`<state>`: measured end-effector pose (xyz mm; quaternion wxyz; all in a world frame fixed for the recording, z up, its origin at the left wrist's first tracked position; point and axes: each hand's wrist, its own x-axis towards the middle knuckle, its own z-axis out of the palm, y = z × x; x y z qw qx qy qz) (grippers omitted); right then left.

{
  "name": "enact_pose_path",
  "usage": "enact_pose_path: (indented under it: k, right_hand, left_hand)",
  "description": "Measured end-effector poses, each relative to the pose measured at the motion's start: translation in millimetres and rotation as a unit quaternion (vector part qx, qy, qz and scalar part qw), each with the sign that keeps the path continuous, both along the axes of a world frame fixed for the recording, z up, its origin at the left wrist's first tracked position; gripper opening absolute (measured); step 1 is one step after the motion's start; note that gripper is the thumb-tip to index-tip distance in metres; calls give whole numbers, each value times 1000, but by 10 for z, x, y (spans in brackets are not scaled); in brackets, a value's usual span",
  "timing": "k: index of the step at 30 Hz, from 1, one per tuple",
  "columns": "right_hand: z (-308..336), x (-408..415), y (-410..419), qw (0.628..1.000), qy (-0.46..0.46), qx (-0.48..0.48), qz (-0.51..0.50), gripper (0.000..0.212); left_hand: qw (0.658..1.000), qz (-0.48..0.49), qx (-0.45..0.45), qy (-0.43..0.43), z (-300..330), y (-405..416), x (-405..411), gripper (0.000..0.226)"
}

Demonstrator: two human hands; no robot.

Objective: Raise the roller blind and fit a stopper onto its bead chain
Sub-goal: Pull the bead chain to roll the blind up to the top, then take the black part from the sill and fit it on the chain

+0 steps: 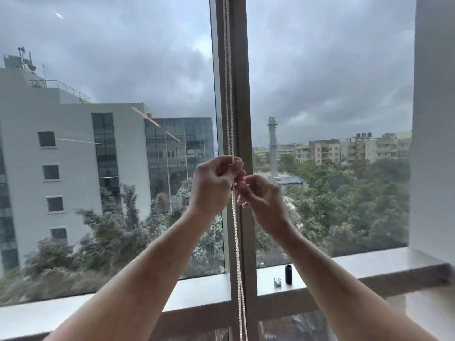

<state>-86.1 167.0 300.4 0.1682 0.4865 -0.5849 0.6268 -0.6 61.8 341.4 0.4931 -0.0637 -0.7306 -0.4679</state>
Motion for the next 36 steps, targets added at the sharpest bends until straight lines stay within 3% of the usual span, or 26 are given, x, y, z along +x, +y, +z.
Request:
enact_pose_path:
  k: [4,8,12,20,30,36]
  right_hand:
    - [-407,-73,-12,999,-13,43,-2,7]
    - [-833,-148,46,995,-61,73,-12,21]
    - [-1324,-287,90,989,-112,83,-44,9]
    - [-2223,-605,128,959,-208,137,-134,11]
    - [-2658,-1247,155,904,-312,144,-254,36]
    - [-2688,-1748,63,881,-340,183,-273,53]
  left_hand:
    - [1000,-14,23,-16,-516,-88,-94,5]
    - [998,-28,42,-46,-1011,-147,-154,11]
    - [993,-34,75,-85,-1499,-153,-229,13]
    - [974,-38,173,-144,-2318,-104,-341,11]
    - [967,-3,169,-192,-2936,-10,-378,16]
    - [959,0,203,-200,-3140,106,-349,26]
